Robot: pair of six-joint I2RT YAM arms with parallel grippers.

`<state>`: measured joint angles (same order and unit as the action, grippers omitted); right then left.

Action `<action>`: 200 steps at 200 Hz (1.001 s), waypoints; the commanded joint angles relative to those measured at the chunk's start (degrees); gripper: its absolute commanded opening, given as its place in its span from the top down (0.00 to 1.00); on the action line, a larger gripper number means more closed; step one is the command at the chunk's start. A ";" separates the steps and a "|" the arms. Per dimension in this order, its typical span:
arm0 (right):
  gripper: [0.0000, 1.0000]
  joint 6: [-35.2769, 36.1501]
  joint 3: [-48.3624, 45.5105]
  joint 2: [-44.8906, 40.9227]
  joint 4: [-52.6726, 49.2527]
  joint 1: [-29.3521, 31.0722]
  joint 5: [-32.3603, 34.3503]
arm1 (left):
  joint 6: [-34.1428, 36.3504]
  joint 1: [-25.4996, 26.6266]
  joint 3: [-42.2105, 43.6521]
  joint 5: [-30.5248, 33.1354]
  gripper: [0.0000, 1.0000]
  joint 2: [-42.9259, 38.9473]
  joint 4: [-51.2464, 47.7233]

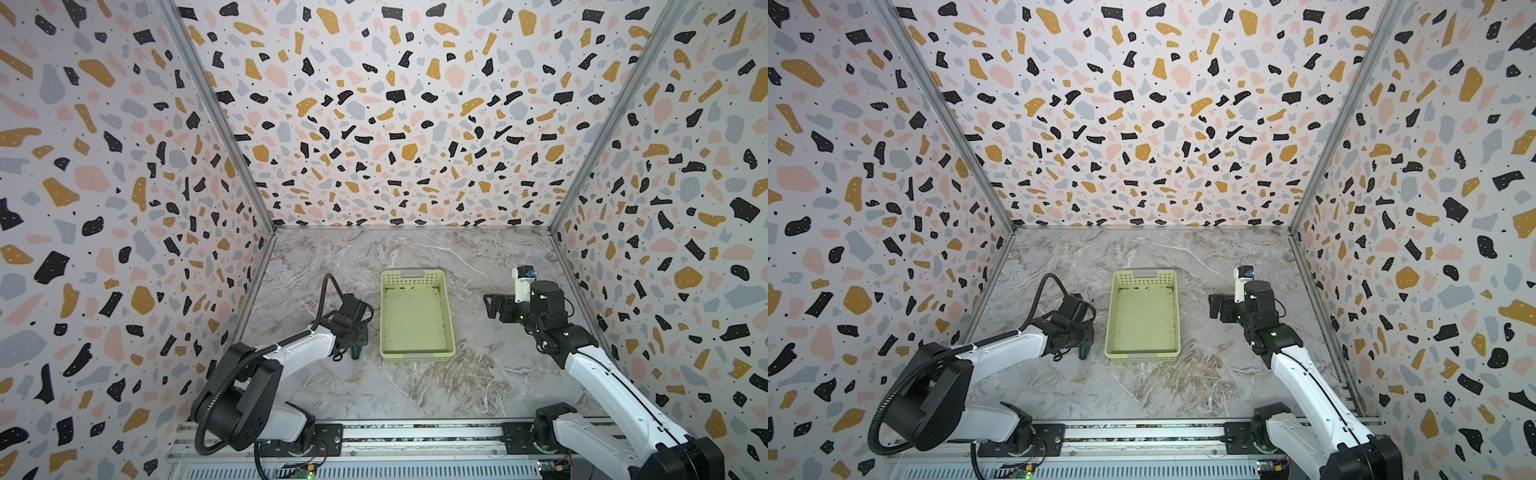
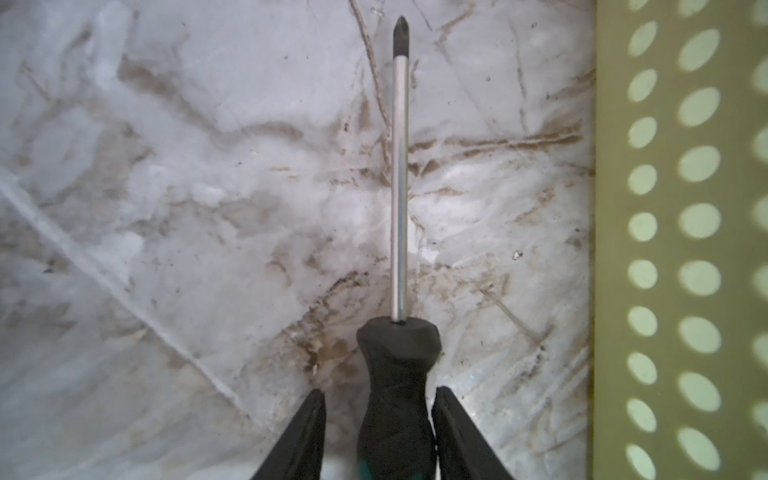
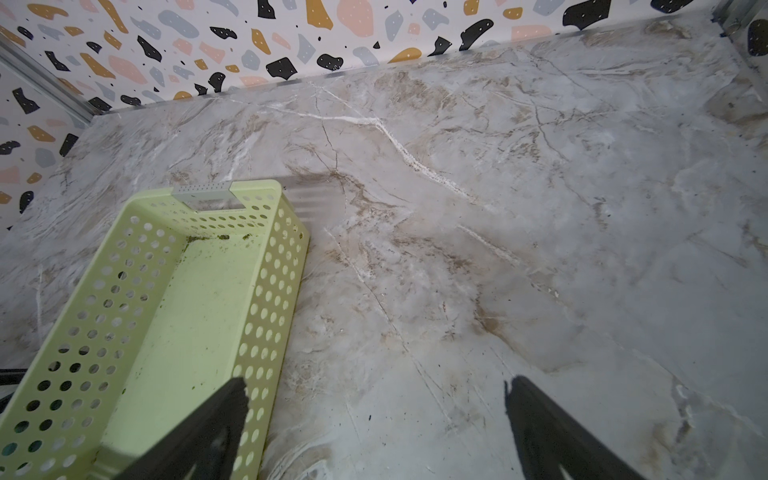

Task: Put the screwdriver in the bin
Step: 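Lower the left gripper over the screwdriver handle and close on it, then lift the screwdriver off the table with the left gripper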

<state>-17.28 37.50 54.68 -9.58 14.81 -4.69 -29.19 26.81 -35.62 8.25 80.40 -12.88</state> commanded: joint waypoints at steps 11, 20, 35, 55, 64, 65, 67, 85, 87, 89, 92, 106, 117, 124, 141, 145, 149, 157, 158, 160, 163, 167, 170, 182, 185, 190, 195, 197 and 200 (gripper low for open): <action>0.01 0.36 -0.38 -1.24 -1.50 0.29 0.56 | 0.44 0.35 -0.79 1.02 0.59 0.62 -0.44; 0.01 0.38 -0.43 -1.28 -1.45 0.22 0.56 | 0.51 0.35 -0.66 0.72 0.59 0.98 -0.11; 0.01 0.32 -0.44 -1.24 -1.49 0.23 0.50 | 0.36 0.35 -0.58 0.19 0.60 1.61 0.36; 0.01 0.31 -0.49 -1.33 -1.58 0.22 0.47 | 0.36 0.35 -0.46 0.28 0.63 1.79 0.50; 0.01 0.32 -0.49 -1.39 -1.66 0.22 0.56 | 0.30 0.35 -0.42 0.36 0.63 1.78 0.53; 0.01 0.32 -0.49 -1.40 -1.62 0.22 0.56 | 0.33 0.35 -0.42 0.36 0.63 1.78 0.56; 0.01 0.34 -0.52 -1.41 -1.63 0.22 0.56 | 0.31 0.35 -0.49 0.36 0.63 1.84 0.53; 0.01 0.36 -0.78 -1.55 -1.60 0.22 0.65 | 0.53 0.35 -0.59 0.36 0.64 2.19 0.37; 0.01 0.37 -0.81 -1.51 -1.58 0.22 0.65 | 0.54 0.35 -0.59 0.43 0.64 2.14 0.40; 0.01 0.40 -0.84 -1.50 -1.54 0.22 0.65 | 0.52 0.35 -0.60 0.44 0.64 2.13 0.27; 0.01 0.40 -0.85 -1.50 -1.45 0.22 0.65 | 0.53 0.35 -0.64 0.44 0.64 2.15 0.19; 0.01 0.30 -1.28 -1.42 -0.97 0.20 0.57 | 0.71 0.35 -0.55 0.58 0.66 1.96 0.22; 0.01 0.24 -1.11 -1.11 -1.03 0.22 0.31 | 0.68 0.35 -0.63 0.71 0.68 1.91 0.09; 0.01 0.30 -0.80 -0.91 -1.26 0.22 0.19 | 0.64 0.35 -0.76 0.64 0.71 1.87 0.14; 0.01 0.39 -0.26 -0.85 -1.79 0.22 0.11 | 0.56 0.35 -0.75 0.62 0.73 1.70 0.37; 0.01 0.47 -0.15 -0.88 -1.88 0.18 0.12 | 0.50 0.35 -0.82 0.69 0.74 1.72 0.40; 0.01 0.56 0.01 -0.89 -2.10 0.23 0.12 | 0.49 0.35 -0.79 0.86 0.75 1.55 0.39; 0.01 0.71 0.23 -0.96 -2.36 0.22 0.14 | 0.40 0.35 -0.67 1.10 0.76 1.23 0.58; 0.01 0.73 0.22 -0.97 -2.41 0.22 0.13 | 0.38 0.35 -0.68 1.13 0.76 1.20 0.63; 0.01 0.77 0.21 -0.97 -2.49 0.22 0.19 | 0.37 0.35 -0.68 1.19 0.76 1.13 0.66; 0.01 0.86 0.23 -0.97 -2.58 0.23 0.20 | 0.43 0.35 -0.68 1.23 0.77 1.05 0.74; 0.01 0.97 0.29 -0.97 -2.71 0.22 0.20 | 0.43 0.35 -0.68 1.32 0.77 0.90 0.75; 0.01 0.97 0.31 -1.04 -2.78 0.22 0.22 | 0.44 0.35 -0.65 1.33 0.78 0.77 0.66; 0.01 1.13 0.21 -1.17 -3.06 0.18 0.19 | 0.51 0.39 -0.84 1.35 0.79 0.42 0.62; 0.01 1.19 0.21 -1.15 -3.07 0.24 0.20 | 0.47 0.36 -0.92 1.33 0.79 0.33 0.57; 0.01 1.24 0.13 -1.15 -3.18 0.22 0.23 | 0.46 0.35 -0.95 1.33 0.80 0.27 0.49; 0.01 1.30 0.08 -1.15 -3.16 0.20 0.21 | 0.53 0.35 -0.99 1.33 0.80 0.05 0.41; 0.01 1.33 0.05 -1.15 -3.16 0.22 0.21 | 0.47 0.35 -0.98 1.33 0.81 0.01 0.36; 0.01 1.30 0.04 -1.15 -3.16 0.21 0.21 | 0.39 0.35 -1.02 1.33 0.81 -0.13 0.32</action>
<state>-16.80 36.38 54.41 -11.35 14.81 -4.71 -29.17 26.81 -35.62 8.29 81.97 -12.78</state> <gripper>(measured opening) 0.989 0.301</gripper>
